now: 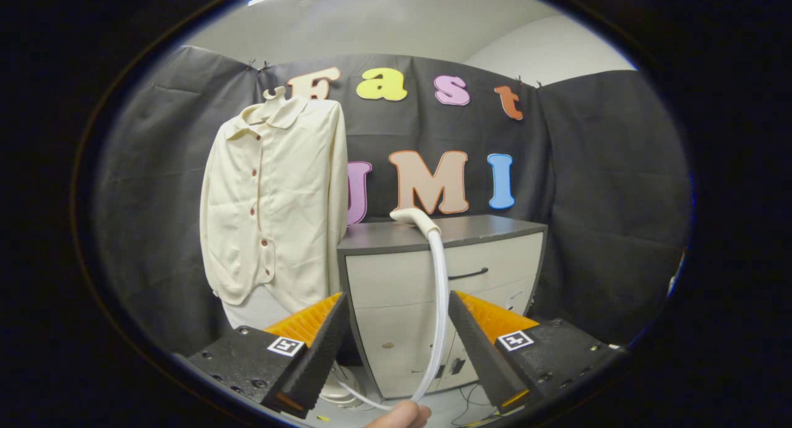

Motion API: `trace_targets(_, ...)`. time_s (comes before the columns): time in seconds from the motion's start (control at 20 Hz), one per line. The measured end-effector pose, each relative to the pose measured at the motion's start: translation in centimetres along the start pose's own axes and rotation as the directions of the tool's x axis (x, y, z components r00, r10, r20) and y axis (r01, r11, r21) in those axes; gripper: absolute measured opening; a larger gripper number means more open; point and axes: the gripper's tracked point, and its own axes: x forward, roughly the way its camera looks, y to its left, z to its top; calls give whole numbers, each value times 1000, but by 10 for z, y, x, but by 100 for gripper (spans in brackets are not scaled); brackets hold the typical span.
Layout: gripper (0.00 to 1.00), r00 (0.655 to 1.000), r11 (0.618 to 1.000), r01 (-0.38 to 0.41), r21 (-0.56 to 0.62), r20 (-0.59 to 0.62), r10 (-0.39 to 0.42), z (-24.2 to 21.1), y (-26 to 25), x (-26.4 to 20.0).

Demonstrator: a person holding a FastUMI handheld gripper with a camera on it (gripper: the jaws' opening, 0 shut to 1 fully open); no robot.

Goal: Iron the clothes twice with a garment steamer, once on the left side and once on the right side.

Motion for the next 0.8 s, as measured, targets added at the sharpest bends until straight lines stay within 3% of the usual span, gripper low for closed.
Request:
trace_targets(0.55, 98, 999, 999, -15, -50, -40, 13, 48, -7, 135)
trace_targets(0.8, 98, 991, 994, -76, -79, -112, 66, 65, -3, 219)
